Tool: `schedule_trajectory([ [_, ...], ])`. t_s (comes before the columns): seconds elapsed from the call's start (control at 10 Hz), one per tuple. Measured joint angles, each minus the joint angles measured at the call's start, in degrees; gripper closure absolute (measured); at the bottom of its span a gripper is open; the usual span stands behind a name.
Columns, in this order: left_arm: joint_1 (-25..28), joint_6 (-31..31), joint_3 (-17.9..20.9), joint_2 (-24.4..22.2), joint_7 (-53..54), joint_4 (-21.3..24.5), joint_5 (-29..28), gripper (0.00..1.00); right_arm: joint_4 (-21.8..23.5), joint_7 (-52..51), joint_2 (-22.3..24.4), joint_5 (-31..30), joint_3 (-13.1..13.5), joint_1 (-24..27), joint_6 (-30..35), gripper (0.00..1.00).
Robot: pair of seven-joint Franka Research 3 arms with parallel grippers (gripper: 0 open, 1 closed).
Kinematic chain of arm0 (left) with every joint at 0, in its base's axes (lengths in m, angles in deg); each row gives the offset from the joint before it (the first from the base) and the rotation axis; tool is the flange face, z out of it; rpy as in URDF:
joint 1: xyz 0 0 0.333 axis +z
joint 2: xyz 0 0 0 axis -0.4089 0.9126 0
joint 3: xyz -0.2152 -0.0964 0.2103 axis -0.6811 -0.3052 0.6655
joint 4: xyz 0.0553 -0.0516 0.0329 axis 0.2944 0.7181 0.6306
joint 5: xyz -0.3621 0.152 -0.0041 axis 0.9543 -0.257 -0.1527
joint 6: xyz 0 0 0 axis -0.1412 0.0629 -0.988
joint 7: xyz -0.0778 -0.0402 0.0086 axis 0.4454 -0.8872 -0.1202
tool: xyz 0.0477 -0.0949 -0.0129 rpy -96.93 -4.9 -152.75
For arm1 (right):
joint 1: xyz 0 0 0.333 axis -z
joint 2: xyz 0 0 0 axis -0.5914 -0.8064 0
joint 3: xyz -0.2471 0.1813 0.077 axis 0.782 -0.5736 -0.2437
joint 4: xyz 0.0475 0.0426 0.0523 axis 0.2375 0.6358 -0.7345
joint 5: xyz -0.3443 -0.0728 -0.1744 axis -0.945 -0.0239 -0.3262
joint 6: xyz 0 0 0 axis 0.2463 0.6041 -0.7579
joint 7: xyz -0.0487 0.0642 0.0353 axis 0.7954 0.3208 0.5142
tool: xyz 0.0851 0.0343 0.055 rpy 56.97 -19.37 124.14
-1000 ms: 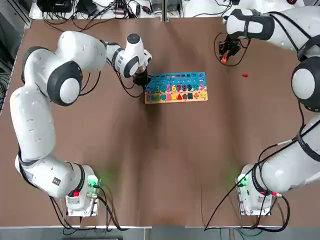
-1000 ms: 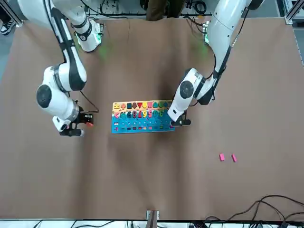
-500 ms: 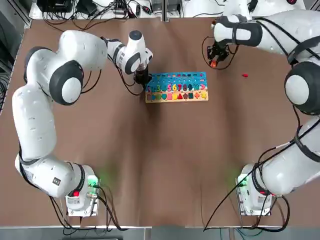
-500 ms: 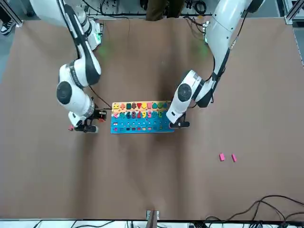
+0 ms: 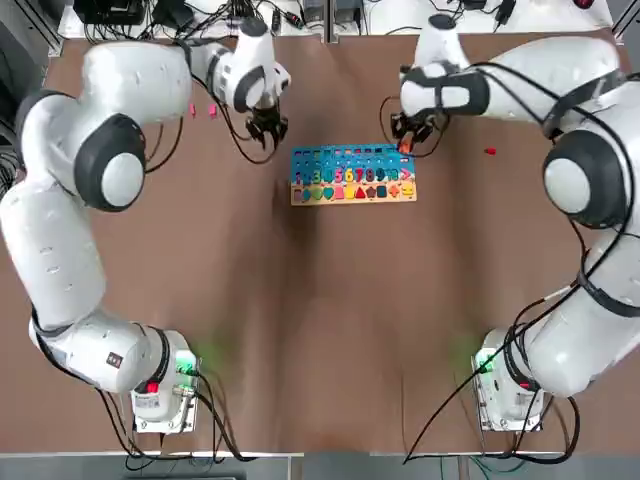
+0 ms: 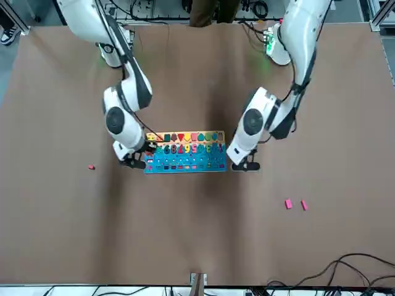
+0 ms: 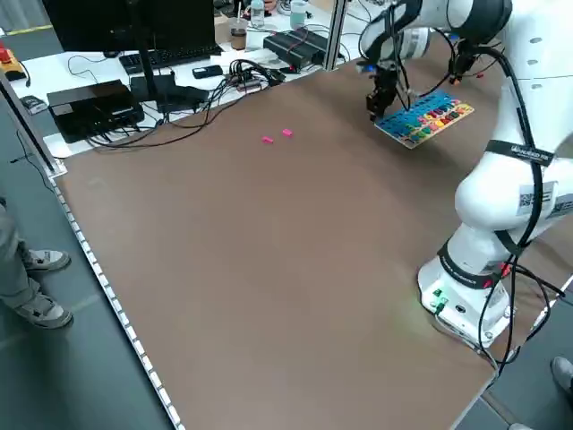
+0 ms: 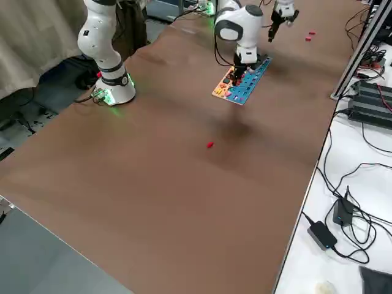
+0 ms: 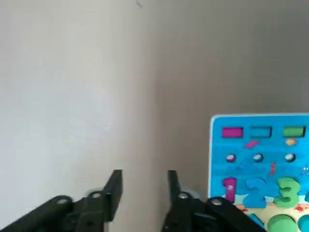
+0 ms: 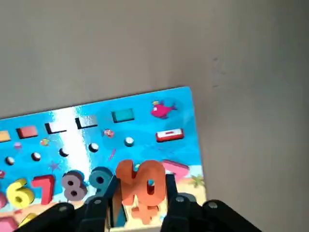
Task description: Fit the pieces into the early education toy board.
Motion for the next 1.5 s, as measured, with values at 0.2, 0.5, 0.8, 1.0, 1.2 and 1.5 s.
schedule_trajectory([
  [0.2, 0.9, -0.1, 3.8, -3.1, 5.9, -0.1, 0.0, 0.18, 0.0, 0.3, -2.5, 0.0, 0.0, -0.4, -1.7, 0.59],
  [0.5, 3.8, -0.1, 8.3, -5.8, 15.1, -0.5, 0.0, 0.07, 0.0, 0.4, -3.1, 0.1, -0.3, -0.4, -1.9, 0.59],
  [0.8, 4.6, 0.0, 16.2, -5.8, 19.9, -3.2, 1.8, 0.08, 0.4, 0.7, -3.7, 0.5, -0.4, -0.5, -3.2, 0.59],
  [1.0, 6.2, 0.0, 20.2, -5.1, 25.1, -4.6, 6.8, 0.10, 0.9, 0.8, -3.8, 0.6, -0.4, -0.5, -3.7, 0.59],
  [1.2, 6.4, 0.4, 23.8, -1.9, 28.1, -7.2, 10.6, 0.11, 1.6, 1.5, -4.0, 0.7, -0.7, -0.5, -4.6, 0.59],
  [1.5, 7.7, 0.5, 26.4, 6.9, 28.7, -14.6, 16.1, 0.11, 1.7, 2.8, -4.2, 0.8, -1.7, -0.5, -4.9, 0.59],
])
